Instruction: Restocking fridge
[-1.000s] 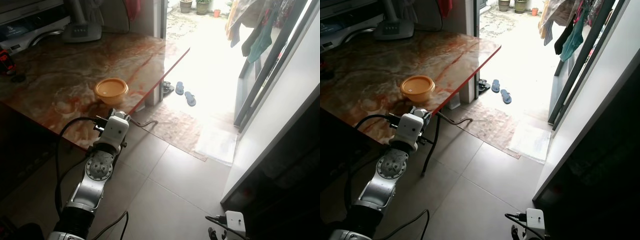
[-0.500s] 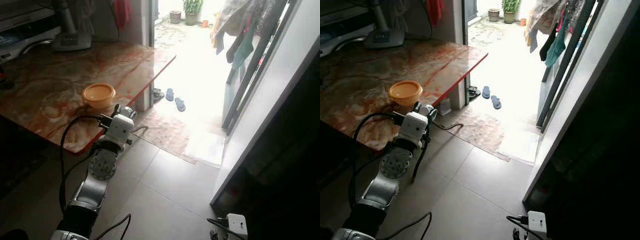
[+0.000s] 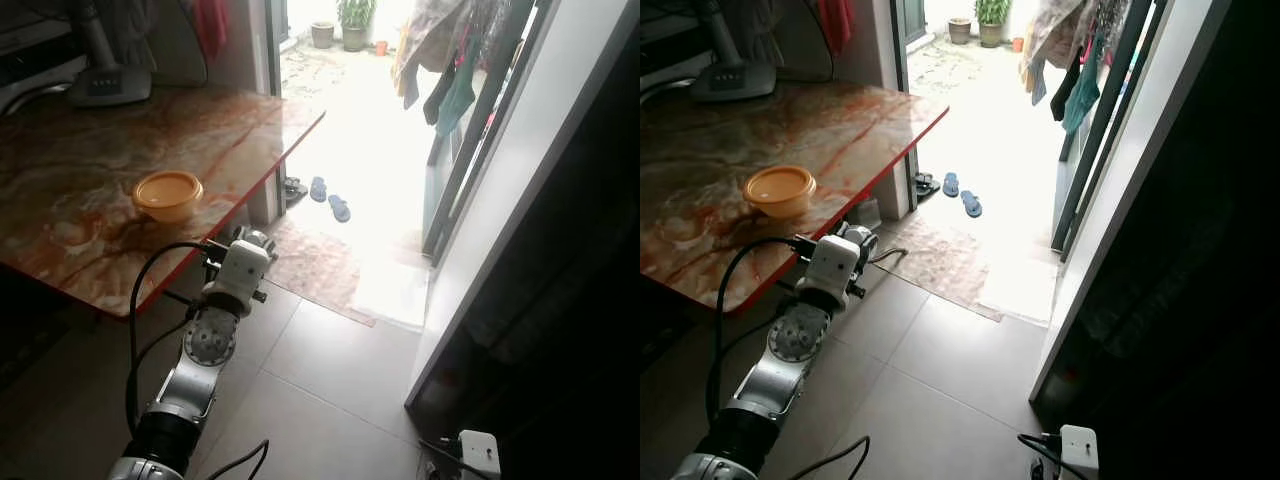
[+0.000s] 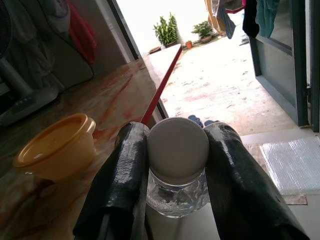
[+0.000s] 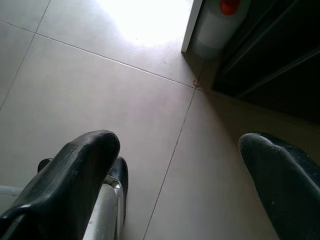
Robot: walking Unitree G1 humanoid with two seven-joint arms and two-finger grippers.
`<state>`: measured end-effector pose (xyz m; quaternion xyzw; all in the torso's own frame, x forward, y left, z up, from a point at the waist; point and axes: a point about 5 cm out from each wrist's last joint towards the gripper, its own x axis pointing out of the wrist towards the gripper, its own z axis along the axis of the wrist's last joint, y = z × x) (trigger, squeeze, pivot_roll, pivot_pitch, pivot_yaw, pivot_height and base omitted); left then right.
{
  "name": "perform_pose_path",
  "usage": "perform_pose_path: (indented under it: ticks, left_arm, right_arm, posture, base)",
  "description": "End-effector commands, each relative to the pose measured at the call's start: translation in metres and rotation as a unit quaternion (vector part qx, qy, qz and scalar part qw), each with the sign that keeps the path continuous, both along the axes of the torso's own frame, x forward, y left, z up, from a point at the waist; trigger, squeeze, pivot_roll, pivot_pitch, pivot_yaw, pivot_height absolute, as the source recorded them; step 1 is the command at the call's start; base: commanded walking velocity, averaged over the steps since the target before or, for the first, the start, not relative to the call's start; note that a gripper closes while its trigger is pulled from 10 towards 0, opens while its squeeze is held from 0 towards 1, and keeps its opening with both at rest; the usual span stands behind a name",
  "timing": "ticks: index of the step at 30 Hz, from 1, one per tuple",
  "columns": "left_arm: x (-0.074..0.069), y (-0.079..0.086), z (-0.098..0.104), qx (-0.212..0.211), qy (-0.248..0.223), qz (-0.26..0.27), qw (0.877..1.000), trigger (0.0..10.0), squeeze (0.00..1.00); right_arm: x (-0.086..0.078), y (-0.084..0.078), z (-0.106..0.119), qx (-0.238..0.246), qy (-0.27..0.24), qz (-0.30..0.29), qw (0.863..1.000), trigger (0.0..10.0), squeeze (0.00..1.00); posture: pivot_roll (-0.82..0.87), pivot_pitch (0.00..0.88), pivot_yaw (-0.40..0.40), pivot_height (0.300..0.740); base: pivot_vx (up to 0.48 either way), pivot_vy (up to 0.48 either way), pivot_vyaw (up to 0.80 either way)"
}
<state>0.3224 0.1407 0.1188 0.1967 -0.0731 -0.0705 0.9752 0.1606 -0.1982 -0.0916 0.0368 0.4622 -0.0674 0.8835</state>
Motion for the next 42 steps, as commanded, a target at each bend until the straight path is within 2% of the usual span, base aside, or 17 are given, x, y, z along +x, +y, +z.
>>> perform_pose_path:
  ticks: [1,4,6,7,8,10,11,15,17,20,29,30,31,33,35,38,42]
  left_arm:
    - [0.000,0.009,-0.006,-0.008,0.009,0.017,1.000,10.0,0.00]
    - [0.000,0.019,-0.020,-0.015,0.041,0.042,0.998,10.0,0.00]
    - [-0.002,0.029,-0.045,-0.047,0.109,0.068,0.991,10.0,0.00]
    - [-0.002,0.029,-0.045,-0.047,0.109,0.068,0.991,10.0,0.00]
    - [-0.005,0.033,-0.065,-0.076,0.167,0.076,0.980,10.0,0.00]
    - [-0.010,0.036,-0.082,-0.106,0.217,0.088,0.967,10.0,0.00]
    - [-0.010,0.036,-0.082,-0.106,0.217,0.088,0.967,10.0,0.00]
    - [-0.027,0.045,-0.113,-0.143,0.293,0.124,0.937,10.0,0.00]
    - [-0.031,0.046,-0.118,-0.144,0.307,0.126,0.932,10.0,0.00]
    - [-0.057,0.060,-0.145,-0.156,0.367,0.178,0.900,10.0,0.00]
    - [-0.057,0.060,-0.145,-0.156,0.367,0.178,0.900,10.0,0.00]
    - [-0.062,0.066,-0.149,-0.164,0.374,0.198,0.891,10.0,0.00]
    - [-0.073,0.073,-0.157,-0.216,0.394,0.271,0.851,10.0,0.00]
    - [-0.069,0.070,-0.156,-0.190,0.398,0.275,0.854,10.0,0.00]
    - [-0.067,0.064,-0.157,-0.142,0.410,0.236,0.870,10.0,0.00]
    - [-0.081,0.067,-0.167,-0.146,0.431,0.246,0.856,10.0,0.00]
    - [-0.100,0.059,-0.180,-0.121,0.462,0.213,0.853,10.0,0.00]
  right_arm:
    - [0.000,0.000,0.000,0.001,0.000,-0.005,1.000,10.0,0.00]
    - [0.000,0.002,0.000,0.003,0.000,-0.005,1.000,10.0,0.00]
    - [0.000,0.003,-0.001,0.004,-0.001,-0.006,1.000,10.0,0.00]
    - [0.000,0.003,-0.001,0.004,-0.001,-0.006,1.000,10.0,0.00]
    - [0.000,0.005,-0.001,0.005,-0.001,-0.006,1.000,10.0,0.00]
    - [0.001,0.006,-0.001,0.006,-0.002,-0.008,1.000,10.0,0.00]
    - [0.001,0.006,-0.001,0.006,-0.002,-0.008,1.000,10.0,0.00]
    - [0.001,0.007,-0.001,0.007,-0.003,-0.012,1.000,10.0,0.00]
    - [0.001,0.007,-0.001,0.007,-0.003,-0.013,1.000,10.0,0.00]
    - [0.000,0.007,-0.001,0.008,-0.002,-0.014,1.000,10.0,0.00]
    - [0.000,0.007,-0.001,0.008,-0.002,-0.014,1.000,10.0,0.00]
    - [0.000,0.007,-0.001,0.008,-0.001,-0.014,1.000,10.0,0.00]
    - [0.000,0.007,-0.001,0.007,-0.001,-0.014,1.000,10.0,0.00]
    - [-0.001,0.004,-0.001,0.002,0.000,-0.007,1.000,10.0,0.00]
    - [0.000,0.004,-0.001,-0.001,0.002,0.001,1.000,10.0,0.00]
    - [-0.001,0.004,-0.001,0.002,-0.003,-0.011,1.000,10.0,0.00]
    - [0.000,0.004,0.000,0.002,-0.007,-0.011,1.000,10.0,0.00]
  posture:
    - [-0.05,0.000,-0.033,0.740]
    - [-0.05,0.000,-0.031,0.740]
    - [-0.06,0.000,-0.030,0.740]
    - [-0.06,0.000,-0.030,0.740]
    - [-0.06,0.000,-0.026,0.740]
    - [-0.06,0.000,-0.025,0.740]
    - [-0.06,0.000,-0.025,0.740]
    - [-0.07,0.000,-0.017,0.740]
    - [-0.07,0.000,-0.017,0.740]
    - [-0.07,0.000,-0.019,0.740]
    - [-0.07,0.000,-0.019,0.740]
    - [-0.07,0.000,-0.019,0.740]
    - [-0.09,0.000,-0.023,0.740]
    - [-0.05,0.000,-0.048,0.740]
    - [-0.07,0.000,-0.041,0.740]
    - [-0.11,0.000,-0.026,0.740]
    - [-0.12,0.000,-0.026,0.740]
  base:
    - [0.000,0.000,0.00]
    - [0.000,-0.251,0.00]
    - [0.000,0.000,-0.40]
    - [0.000,0.000,-0.80]
    - [0.000,0.000,0.00]
    - [0.000,0.000,0.00]
    - [0.000,0.000,0.00]
    - [0.000,0.000,-0.20]
    - [0.000,0.000,-0.80]
    - [0.000,0.000,-0.27]
    - [0.000,0.000,0.00]
    - [0.000,0.000,0.00]
    - [0.000,0.000,0.00]
    - [0.000,0.000,0.00]
    - [0.000,0.000,0.00]
    - [0.000,-0.105,0.00]
    - [0.000,-0.441,-0.40]
